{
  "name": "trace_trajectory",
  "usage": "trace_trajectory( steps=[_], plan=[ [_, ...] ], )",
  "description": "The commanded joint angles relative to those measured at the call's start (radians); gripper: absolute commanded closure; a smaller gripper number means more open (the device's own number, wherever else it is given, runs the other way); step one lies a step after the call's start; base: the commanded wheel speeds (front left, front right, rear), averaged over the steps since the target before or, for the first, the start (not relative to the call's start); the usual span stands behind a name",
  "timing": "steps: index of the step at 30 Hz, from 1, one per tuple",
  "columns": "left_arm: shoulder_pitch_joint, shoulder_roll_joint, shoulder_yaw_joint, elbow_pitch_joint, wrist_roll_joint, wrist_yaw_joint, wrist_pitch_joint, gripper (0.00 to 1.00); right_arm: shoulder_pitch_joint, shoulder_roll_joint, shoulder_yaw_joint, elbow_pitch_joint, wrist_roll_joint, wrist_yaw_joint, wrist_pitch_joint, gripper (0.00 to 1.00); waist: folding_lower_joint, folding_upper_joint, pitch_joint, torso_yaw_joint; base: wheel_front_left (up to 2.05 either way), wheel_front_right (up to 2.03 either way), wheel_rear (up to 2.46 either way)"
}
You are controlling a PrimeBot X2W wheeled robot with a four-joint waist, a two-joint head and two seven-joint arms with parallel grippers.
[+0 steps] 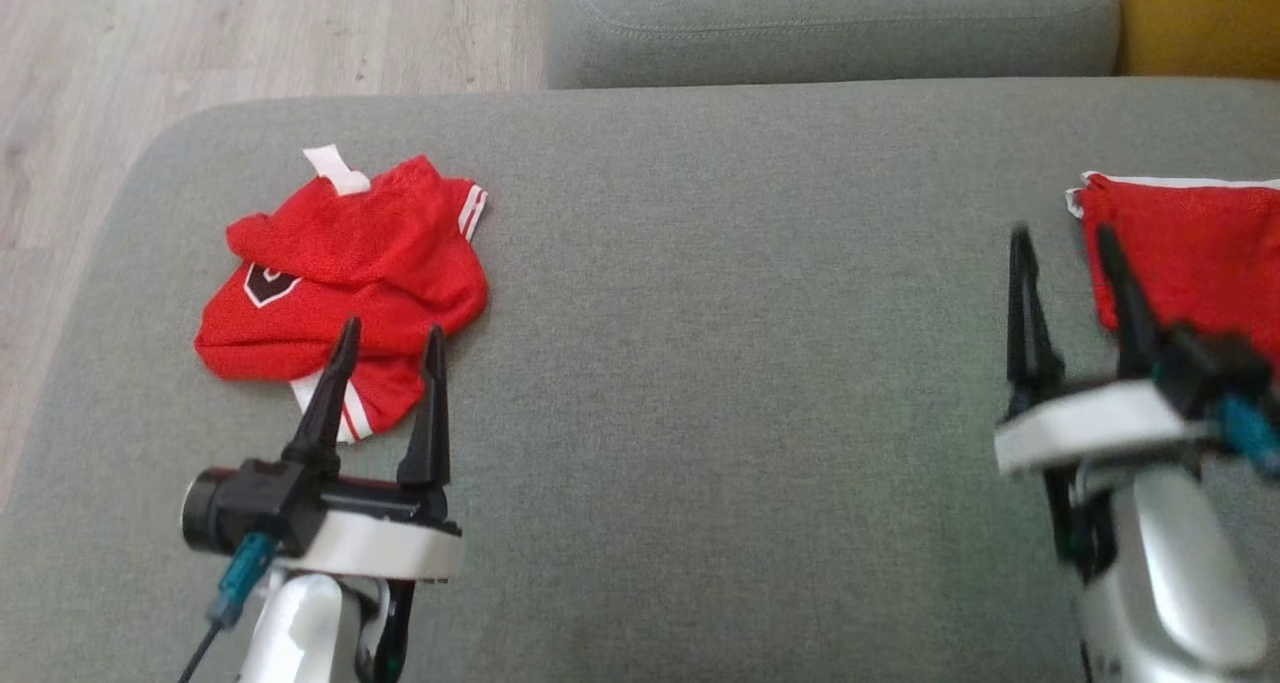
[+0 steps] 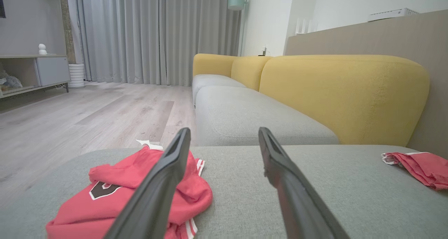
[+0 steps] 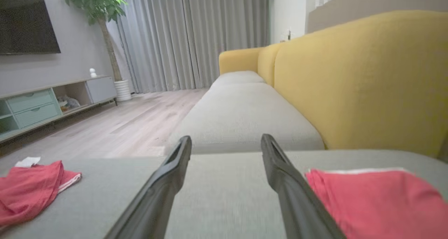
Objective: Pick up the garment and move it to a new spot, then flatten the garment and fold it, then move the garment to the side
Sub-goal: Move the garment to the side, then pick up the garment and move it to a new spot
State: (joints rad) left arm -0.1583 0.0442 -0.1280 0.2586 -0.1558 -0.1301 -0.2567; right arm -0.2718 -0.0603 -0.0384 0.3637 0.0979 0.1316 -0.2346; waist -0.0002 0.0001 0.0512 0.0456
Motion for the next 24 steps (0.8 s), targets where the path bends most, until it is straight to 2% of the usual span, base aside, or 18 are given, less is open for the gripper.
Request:
trace_trajectory(
  steps=[1,6,15,20,24],
  plan=[
    [-0.019,0.008,0.035,-0.034,0.007,0.0,-0.005,0.0,0.001,0.008,0.019,-0.04,0.013,-0.001,-0.015,0.0,0.0002,-0.0001,-0.002,0.001,0.0,0.0,0.0],
    [0.002,0.007,0.04,-0.035,-0.002,0.011,-0.005,0.0,0.108,0.01,0.055,-0.04,0.097,-0.001,-0.025,0.0,0.0002,-0.0001,-0.005,0.004,0.0,0.0,0.0],
    [0.002,0.006,0.029,-0.047,-0.018,0.023,-0.005,0.0,0.111,0.01,0.069,-0.07,0.09,-0.001,-0.027,0.0,0.0002,-0.0001,-0.005,0.016,0.0,0.0,0.0],
    [0.003,0.006,0.02,-0.046,-0.021,0.028,-0.005,0.0,0.124,0.01,0.084,-0.076,0.1,-0.001,-0.027,0.0,0.0002,-0.0001,-0.01,0.049,0.0,0.0,0.0],
    [0.008,0.006,0.009,-0.047,-0.03,0.037,-0.005,0.0,0.143,0.01,0.097,-0.083,0.105,-0.001,-0.027,0.0,0.0002,-0.0001,-0.02,0.106,0.0,0.0,0.0]
  ],
)
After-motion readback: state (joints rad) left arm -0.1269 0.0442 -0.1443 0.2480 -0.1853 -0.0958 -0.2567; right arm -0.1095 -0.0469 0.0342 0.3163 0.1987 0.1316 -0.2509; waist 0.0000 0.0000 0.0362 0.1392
